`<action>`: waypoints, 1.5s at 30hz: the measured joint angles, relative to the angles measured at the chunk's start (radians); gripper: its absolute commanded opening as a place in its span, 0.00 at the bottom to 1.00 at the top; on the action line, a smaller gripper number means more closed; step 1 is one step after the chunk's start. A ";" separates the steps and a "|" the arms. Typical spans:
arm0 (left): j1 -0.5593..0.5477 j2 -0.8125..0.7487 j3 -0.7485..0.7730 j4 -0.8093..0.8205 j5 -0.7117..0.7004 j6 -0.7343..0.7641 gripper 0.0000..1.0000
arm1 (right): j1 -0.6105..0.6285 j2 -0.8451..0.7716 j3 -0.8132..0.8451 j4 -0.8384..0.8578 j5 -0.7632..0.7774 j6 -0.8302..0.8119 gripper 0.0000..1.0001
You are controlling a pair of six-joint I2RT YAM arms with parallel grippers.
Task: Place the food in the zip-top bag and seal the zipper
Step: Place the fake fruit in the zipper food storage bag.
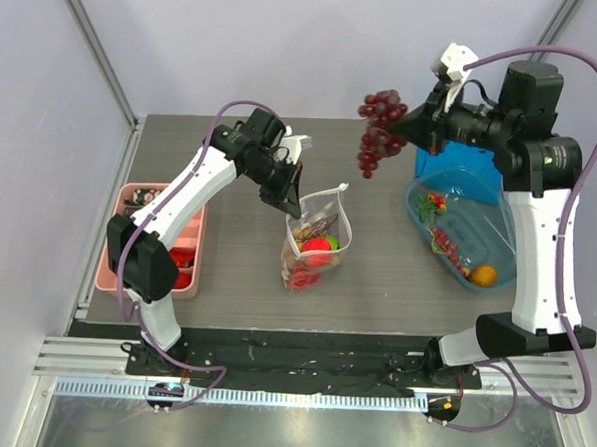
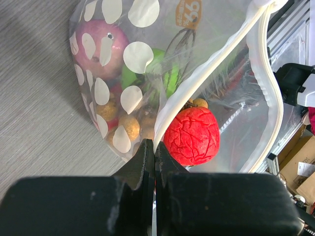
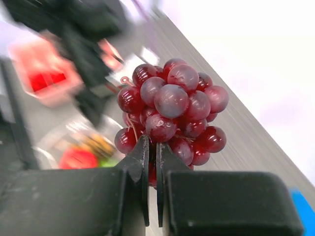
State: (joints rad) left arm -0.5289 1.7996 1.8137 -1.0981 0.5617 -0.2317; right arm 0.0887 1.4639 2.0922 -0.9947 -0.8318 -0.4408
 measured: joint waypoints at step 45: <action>0.008 0.000 0.029 -0.021 0.010 -0.003 0.00 | 0.706 -0.057 -0.601 0.111 0.598 -0.682 0.01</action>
State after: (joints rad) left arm -0.5213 1.8000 1.8427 -1.1194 0.5716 -0.2348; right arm 0.7948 1.4071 1.4914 -0.8837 -0.2337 -1.1225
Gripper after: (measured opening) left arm 0.025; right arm 0.058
